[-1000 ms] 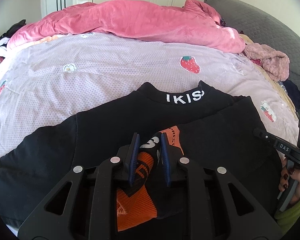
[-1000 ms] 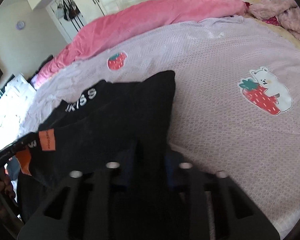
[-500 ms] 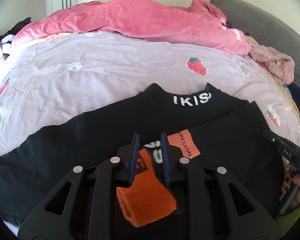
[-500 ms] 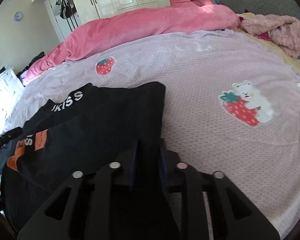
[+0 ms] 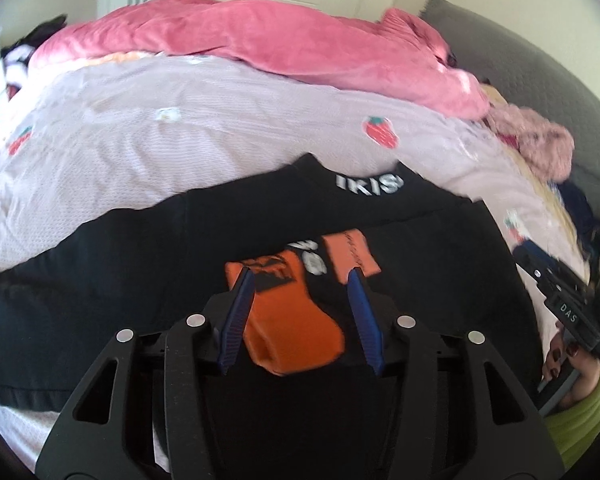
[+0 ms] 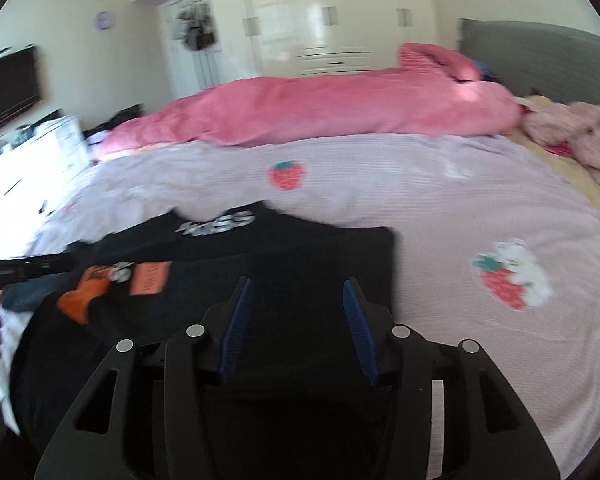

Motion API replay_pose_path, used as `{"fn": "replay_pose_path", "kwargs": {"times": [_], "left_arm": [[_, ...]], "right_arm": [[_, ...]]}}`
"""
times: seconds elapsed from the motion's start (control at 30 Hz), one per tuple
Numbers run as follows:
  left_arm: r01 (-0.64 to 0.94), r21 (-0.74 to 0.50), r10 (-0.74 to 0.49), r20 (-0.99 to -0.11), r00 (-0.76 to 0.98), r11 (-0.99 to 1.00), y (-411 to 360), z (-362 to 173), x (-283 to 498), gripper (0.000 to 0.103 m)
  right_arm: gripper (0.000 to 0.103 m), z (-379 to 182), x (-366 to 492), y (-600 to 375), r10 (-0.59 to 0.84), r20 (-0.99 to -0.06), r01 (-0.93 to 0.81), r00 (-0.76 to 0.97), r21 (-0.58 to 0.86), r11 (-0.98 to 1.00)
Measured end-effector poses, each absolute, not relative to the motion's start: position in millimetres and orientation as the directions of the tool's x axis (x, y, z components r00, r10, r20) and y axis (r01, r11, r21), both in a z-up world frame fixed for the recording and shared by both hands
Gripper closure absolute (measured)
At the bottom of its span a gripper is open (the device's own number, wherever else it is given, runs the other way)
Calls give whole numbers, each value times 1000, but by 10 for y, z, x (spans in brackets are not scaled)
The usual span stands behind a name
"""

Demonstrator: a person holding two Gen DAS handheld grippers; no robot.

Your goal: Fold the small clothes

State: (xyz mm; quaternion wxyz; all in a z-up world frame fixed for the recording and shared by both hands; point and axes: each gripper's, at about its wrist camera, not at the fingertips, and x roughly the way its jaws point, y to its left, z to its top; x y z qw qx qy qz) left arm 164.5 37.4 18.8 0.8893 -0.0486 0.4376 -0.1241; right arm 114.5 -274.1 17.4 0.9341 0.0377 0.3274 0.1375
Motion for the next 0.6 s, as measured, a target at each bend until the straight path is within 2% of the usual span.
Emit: {"fn": "replay_pose_path", "kwargs": {"times": [0.13, 0.23, 0.3, 0.47, 0.53, 0.6], "left_arm": [[238, -157, -267, -791, 550, 958, 123, 84, 1614, 63], [232, -94, -203, -839, 505, 968, 60, -95, 1625, 63], [213, -73, -169, -863, 477, 974, 96, -223, 1626, 63], [175, -171, -235, -854, 465, 970, 293, -298, 1572, 61], [158, -199, -251, -846, 471, 967, 329, -295, 1566, 61], [143, -216, -259, -840, 476, 966, 341, -268, 1565, 61]], "right_arm": [[55, 125, 1141, -2537, 319, -631, -302, 707, 139, 943], [52, 81, 1130, -2444, 321, -659, -326, 680, 120, 938], [46, 45, 1152, -2431, 308, -681, -320, 664, 113, 941], [45, -225, 1286, -2589, 200, -813, -219, 548, 92, 971], [45, -260, 1309, -2639, 225, -812, -210, 538, 130, 969], [42, -249, 1291, -2592, 211, -811, -216, 546, 106, 971]]}}
